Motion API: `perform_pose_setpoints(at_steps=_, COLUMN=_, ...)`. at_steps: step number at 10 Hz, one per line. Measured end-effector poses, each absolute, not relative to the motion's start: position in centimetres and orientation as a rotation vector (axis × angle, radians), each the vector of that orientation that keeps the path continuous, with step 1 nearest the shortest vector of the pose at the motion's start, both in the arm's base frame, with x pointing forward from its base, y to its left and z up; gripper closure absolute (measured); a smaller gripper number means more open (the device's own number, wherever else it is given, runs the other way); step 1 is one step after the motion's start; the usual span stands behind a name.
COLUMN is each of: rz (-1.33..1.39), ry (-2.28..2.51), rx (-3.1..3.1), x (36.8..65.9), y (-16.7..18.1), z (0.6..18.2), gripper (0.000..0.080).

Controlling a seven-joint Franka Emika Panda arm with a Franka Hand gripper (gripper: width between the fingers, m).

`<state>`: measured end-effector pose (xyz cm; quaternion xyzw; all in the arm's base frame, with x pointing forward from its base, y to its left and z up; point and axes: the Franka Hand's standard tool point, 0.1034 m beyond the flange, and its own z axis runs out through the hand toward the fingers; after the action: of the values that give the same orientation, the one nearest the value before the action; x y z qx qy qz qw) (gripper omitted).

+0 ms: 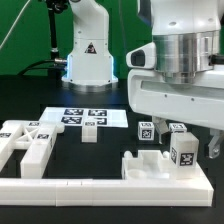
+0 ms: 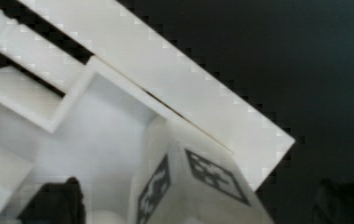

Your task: Assemble chair

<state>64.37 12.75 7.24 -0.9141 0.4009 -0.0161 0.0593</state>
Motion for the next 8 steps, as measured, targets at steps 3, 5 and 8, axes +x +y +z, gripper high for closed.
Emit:
perform_pose_setpoints(at_steps=3, rz=-0.104, ry=0.499, rx=-3.017, x=64.51, y=12.56, z=7.51, gripper=0.0151)
perform_pose_setpoints(at_steps=5, rz=-0.105, ry=0.164, rx=-3.070, x=64.35, y=12.05, z=6.85, gripper=0.0151)
perform_pose_setpoints(at_steps=8, rz=-0.109, ry=0.103, rx=-3.075, x=64.34, y=12.04, z=6.71, gripper=0.0278)
